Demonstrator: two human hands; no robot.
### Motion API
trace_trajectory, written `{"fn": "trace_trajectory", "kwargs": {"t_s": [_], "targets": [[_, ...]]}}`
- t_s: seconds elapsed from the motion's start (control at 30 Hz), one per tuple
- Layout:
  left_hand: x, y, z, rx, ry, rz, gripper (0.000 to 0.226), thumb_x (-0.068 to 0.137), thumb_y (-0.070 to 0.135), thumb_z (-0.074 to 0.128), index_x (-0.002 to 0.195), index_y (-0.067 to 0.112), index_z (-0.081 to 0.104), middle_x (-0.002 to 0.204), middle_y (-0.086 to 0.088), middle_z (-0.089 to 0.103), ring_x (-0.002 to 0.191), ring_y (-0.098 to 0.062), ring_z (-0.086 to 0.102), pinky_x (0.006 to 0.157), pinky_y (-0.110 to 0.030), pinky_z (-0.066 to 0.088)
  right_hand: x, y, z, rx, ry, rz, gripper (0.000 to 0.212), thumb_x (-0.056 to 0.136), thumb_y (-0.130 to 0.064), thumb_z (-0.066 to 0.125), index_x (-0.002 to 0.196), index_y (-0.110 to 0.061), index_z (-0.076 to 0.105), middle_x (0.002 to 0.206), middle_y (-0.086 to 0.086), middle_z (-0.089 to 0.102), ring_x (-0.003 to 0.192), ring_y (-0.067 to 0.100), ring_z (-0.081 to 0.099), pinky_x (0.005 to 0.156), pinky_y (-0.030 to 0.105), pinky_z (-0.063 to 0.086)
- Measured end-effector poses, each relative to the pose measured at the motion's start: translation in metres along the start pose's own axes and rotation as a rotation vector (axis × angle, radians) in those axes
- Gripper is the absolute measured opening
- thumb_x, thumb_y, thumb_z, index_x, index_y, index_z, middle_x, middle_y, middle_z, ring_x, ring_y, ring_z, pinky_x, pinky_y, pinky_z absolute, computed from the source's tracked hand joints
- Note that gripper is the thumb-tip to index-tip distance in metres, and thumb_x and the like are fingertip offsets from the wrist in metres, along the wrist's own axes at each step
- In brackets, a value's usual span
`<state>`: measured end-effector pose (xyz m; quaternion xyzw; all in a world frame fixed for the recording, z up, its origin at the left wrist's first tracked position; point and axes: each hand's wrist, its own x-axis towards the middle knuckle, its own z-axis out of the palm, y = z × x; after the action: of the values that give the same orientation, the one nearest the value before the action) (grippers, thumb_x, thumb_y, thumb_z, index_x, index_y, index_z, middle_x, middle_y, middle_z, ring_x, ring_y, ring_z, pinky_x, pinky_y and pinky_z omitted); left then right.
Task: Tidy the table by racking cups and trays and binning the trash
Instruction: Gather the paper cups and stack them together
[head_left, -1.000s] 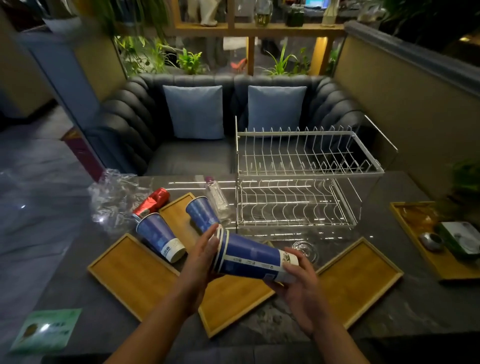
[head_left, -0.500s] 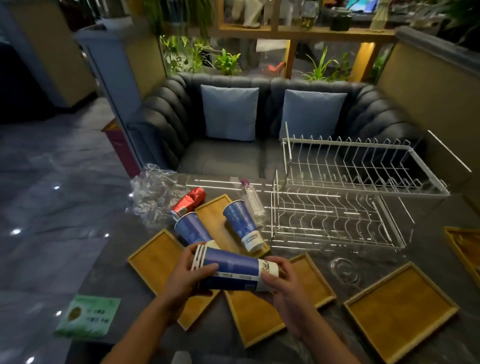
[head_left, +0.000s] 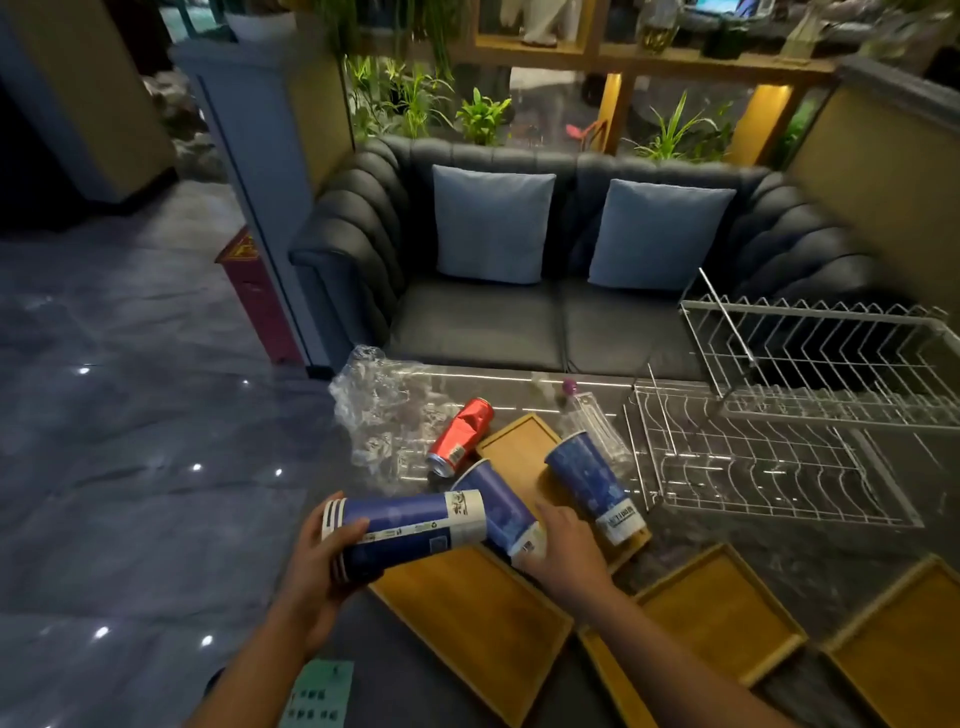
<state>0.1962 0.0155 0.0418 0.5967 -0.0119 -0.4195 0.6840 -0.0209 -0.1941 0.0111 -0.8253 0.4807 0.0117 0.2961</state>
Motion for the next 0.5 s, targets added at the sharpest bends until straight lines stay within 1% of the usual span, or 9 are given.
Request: {"fn": "trace_trajectory", "kwargs": {"t_s": [0.1,0.17,0.23,0.3,0.4,0.43,0.5], "targets": [[0.014,0.005,-0.010,-0.031,0.001,-0.018,0.060,0.066,0.024,0.079,0.121,0.038,0.058,0.120,-0.013,0.066,0.094,-0.036,0.069,0.058,-0.041,0.059,0.015,-0.003,0.018,-0.117,0.017,-0.022,0.078,0.067,-0.046,0.078,0.133,-0.033,0.039,0.127,-0.003,0.049,0.113,0.018,0.050,0.087,0.032,0.049],[0.021,0.006,-0.012,-0.054,0.010,-0.029,0.056,0.067,0.022,0.078,0.118,0.038,0.060,0.119,-0.015,0.067,0.093,-0.036,0.069,0.058,-0.042,0.059,0.021,-0.002,0.022,-0.148,-0.011,-0.013,0.076,0.068,-0.042,0.078,0.133,-0.032,0.040,0.126,-0.002,0.052,0.113,0.019,0.051,0.088,0.033,0.049],[0.025,0.007,-0.012,-0.075,0.023,-0.034,0.054,0.068,0.022,0.078,0.116,0.038,0.061,0.118,-0.015,0.068,0.094,-0.037,0.069,0.061,-0.044,0.060,0.022,0.000,0.022,-0.117,-0.008,-0.008,0.077,0.069,-0.041,0.078,0.135,-0.033,0.040,0.126,-0.004,0.054,0.113,0.017,0.052,0.091,0.034,0.049],[0.028,0.009,-0.013,-0.082,0.036,-0.041,0.060,0.067,0.022,0.079,0.122,0.036,0.058,0.119,-0.015,0.067,0.096,-0.038,0.068,0.063,-0.045,0.060,0.017,-0.001,0.015,0.018,0.019,-0.005,0.075,0.070,-0.039,0.080,0.135,-0.032,0.043,0.122,-0.007,0.057,0.107,0.012,0.056,0.089,0.032,0.052],[0.034,0.013,-0.017,-0.090,0.049,-0.044,0.074,0.066,0.023,0.078,0.134,0.031,0.052,0.119,-0.016,0.067,0.095,-0.036,0.069,0.059,-0.042,0.060,-0.002,-0.003,-0.015,0.329,0.019,0.000,0.071,0.063,-0.042,0.079,0.127,-0.038,0.048,0.112,-0.012,0.060,0.094,0.009,0.063,0.076,0.032,0.055],[0.037,0.015,-0.017,-0.094,0.055,-0.045,0.075,0.066,0.023,0.078,0.135,0.030,0.051,0.118,-0.016,0.067,0.095,-0.036,0.068,0.057,-0.040,0.060,-0.008,-0.002,-0.027,0.416,0.006,-0.001,0.068,0.062,-0.039,0.080,0.123,-0.038,0.051,0.110,-0.011,0.061,0.092,0.011,0.064,0.072,0.031,0.055],[0.042,0.019,-0.018,-0.096,0.062,-0.045,0.072,0.066,0.024,0.076,0.134,0.030,0.052,0.117,-0.015,0.067,0.096,-0.035,0.067,0.055,-0.040,0.060,-0.017,0.004,-0.050,0.606,-0.033,0.035,0.060,0.067,-0.017,0.082,0.120,-0.032,0.058,0.113,0.000,0.062,0.092,0.017,0.066,0.069,0.032,0.057]]}}
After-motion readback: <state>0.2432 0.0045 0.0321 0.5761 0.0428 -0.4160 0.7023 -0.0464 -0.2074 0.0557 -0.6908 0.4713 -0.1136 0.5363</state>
